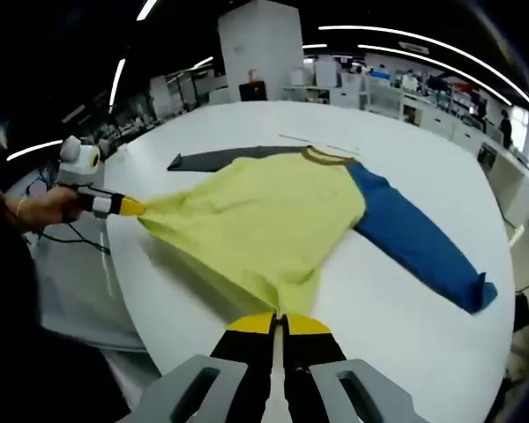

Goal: Fold the garment on the visible template until the final outline fits inside the template.

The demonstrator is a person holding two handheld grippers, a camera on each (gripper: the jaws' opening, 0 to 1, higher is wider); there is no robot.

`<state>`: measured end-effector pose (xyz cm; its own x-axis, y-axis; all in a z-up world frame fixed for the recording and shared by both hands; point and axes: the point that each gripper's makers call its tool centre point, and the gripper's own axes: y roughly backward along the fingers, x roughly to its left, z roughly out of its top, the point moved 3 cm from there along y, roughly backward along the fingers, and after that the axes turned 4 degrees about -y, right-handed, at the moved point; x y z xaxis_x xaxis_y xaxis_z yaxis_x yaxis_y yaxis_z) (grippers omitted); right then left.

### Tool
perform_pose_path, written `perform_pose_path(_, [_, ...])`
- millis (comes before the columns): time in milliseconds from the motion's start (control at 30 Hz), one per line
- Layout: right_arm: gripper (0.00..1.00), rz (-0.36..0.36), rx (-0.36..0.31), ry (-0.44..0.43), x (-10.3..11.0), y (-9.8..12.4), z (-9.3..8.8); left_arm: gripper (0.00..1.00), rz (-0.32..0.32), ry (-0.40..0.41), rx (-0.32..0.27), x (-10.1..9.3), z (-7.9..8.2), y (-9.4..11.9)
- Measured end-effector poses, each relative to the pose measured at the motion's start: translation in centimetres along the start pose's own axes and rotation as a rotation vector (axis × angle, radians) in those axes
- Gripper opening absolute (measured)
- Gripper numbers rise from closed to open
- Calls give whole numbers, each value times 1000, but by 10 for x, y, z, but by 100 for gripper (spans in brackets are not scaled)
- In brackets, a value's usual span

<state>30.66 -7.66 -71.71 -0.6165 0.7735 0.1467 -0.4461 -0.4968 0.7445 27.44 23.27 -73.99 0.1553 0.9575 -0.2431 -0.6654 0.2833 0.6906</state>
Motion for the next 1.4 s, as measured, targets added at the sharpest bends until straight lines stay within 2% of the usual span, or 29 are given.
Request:
perform_pose_path(133, [0, -6, 23, -4, -4, -6, -12, 0, 4, -11, 37, -1, -12, -5])
perform_pose_path(367, [0, -7, 28, -24, -4, -12, -27, 1, 10, -16, 66, 0, -22, -10])
perform_pose_path(533, [0, -15, 66, -33, -6, -13, -39, 3, 14, -25, 85, 1, -26, -9])
perform_pose_path(667, [0, -37, 92, -74, -10, -6, -43, 6, 12, -77, 103, 3, -29, -2])
perform_pose_path(867, [6, -22, 54, -206, -14, 9, -31, 19, -25, -193, 94, 7, -20, 12])
perform_pose_path(933, [14, -27, 54, -237, -16, 10, -27, 24, -47, -254, 69, 9, -9, 16])
perform_pose_path(967, [17, -30, 56, -249, -17, 10, -25, 26, -49, -257, 68, 9, -7, 16])
perform_pose_path(1100, [20, -42, 52, -222, -18, 6, -14, 30, -85, -297, 48, 16, 9, 13])
perform_pose_path(1167, [19, -33, 59, -196, -15, 3, -9, 33, -148, -303, 59, 13, 14, 10])
perform_pose_path(1233, [19, -20, 62, -182, -13, -2, -4, 33, -184, -309, 67, 13, 17, 6])
perform_pose_path(1267, [19, -15, 64, -177, -12, -4, -3, 34, -173, -309, 75, 17, 18, 4])
perform_pose_path(1333, [19, -8, 69, -161, -11, -8, 1, 35, -202, -350, 87, 17, 18, 0])
perform_pose_path(1400, [19, -1, 76, -150, -12, -11, 4, 36, -197, -355, 88, 22, 21, -4])
